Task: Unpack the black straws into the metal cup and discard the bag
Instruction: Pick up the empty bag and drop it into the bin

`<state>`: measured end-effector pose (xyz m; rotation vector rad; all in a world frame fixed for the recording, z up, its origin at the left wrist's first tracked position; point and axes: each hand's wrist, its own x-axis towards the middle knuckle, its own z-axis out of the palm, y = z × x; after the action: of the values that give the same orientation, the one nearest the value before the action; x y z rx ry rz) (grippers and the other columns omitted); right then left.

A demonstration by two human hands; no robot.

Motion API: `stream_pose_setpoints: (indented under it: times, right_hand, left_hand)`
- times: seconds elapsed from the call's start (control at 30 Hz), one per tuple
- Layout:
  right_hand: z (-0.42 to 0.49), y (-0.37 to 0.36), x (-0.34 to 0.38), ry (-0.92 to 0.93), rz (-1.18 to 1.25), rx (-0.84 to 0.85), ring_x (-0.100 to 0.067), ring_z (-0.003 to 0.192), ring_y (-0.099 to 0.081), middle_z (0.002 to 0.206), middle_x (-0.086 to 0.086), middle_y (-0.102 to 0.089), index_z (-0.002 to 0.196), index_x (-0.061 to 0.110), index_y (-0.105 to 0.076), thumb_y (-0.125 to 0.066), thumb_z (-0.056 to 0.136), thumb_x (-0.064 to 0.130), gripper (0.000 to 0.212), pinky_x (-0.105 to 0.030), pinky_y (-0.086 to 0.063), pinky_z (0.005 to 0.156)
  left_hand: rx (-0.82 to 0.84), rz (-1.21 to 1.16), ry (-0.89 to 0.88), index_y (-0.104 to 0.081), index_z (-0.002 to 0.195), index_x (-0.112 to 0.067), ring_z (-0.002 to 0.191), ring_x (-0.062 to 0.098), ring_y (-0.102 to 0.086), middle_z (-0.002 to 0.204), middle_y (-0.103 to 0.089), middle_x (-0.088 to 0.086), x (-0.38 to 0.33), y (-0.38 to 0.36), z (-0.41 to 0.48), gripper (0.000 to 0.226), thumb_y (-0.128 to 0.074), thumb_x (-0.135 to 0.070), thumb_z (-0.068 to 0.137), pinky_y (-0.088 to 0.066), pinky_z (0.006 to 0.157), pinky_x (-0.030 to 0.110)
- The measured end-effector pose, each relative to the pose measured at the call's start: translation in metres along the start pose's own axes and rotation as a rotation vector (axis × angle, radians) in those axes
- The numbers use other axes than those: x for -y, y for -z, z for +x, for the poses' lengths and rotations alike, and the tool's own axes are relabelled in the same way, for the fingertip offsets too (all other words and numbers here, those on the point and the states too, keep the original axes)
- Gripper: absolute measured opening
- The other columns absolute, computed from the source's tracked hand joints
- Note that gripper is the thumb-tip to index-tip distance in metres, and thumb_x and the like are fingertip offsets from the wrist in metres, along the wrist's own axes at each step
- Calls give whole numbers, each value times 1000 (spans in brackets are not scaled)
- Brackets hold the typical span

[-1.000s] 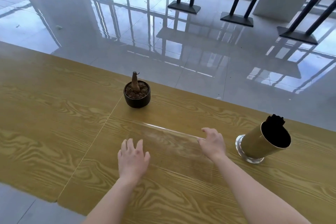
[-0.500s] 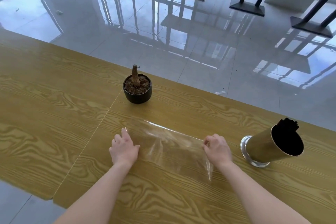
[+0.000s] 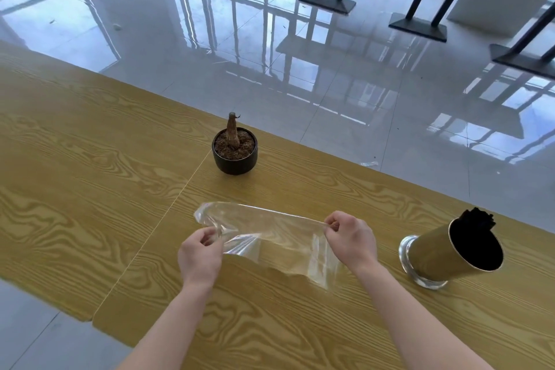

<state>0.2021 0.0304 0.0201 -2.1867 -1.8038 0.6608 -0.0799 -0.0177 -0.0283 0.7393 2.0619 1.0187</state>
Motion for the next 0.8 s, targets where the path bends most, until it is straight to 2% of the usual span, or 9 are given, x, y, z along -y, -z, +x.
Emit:
stream_pose_setpoints:
  times: [0.17,0.33,0.47,0.6,0.73,0.8]
  right_hand:
    - [-13,-3,46,69,25,-2,-24,79,-68,82,4,-75,88,24,-72,-59,85,20,14,-34,-55,67]
    - [-40,-16,91,180,124,54,-21,74,-69,75,5,-73,86,20,-72,-60,86,20,12,-37,-58,67]
    - [-67,-26,119,311,199,130,-19,63,-70,67,4,-70,85,18,-72,-63,91,23,12,-41,-60,63]
    - [-96,-41,145,448,258,219,-17,65,-71,73,4,-72,91,19,-74,-65,94,26,12,-41,-60,65]
    - [-135,-59,168,568,250,310,-18,69,-71,78,4,-74,94,20,-74,-64,94,26,11,-39,-60,69]
    - [-157,-67,178,618,239,355,-18,69,-72,79,3,-74,92,20,-73,-63,94,25,12,-37,-59,69]
  left_hand:
    - [-31,-72,-176,-75,107,-13,85,10,-68,94,-72,-5,-2,8,-28,23,-77,-10,84,-56,85,32]
    - [-110,-128,-204,-74,110,-13,86,3,-67,95,-70,-9,2,29,-46,25,-75,-7,85,-53,80,20]
    - [-171,-143,-206,-74,111,-16,89,1,-66,96,-67,-15,12,61,-64,26,-75,-7,86,-54,82,20]
    - [-345,-135,-179,-75,105,-25,84,-7,-66,92,-69,-16,27,92,-96,26,-77,-10,84,-53,79,14]
    - [-505,-119,-125,-76,107,-19,84,0,-66,95,-72,-8,42,125,-134,24,-77,-11,84,-51,80,17]
    - [-571,-133,-100,-76,105,-18,82,-3,-65,92,-71,-9,53,141,-151,22,-77,-10,85,-48,78,13]
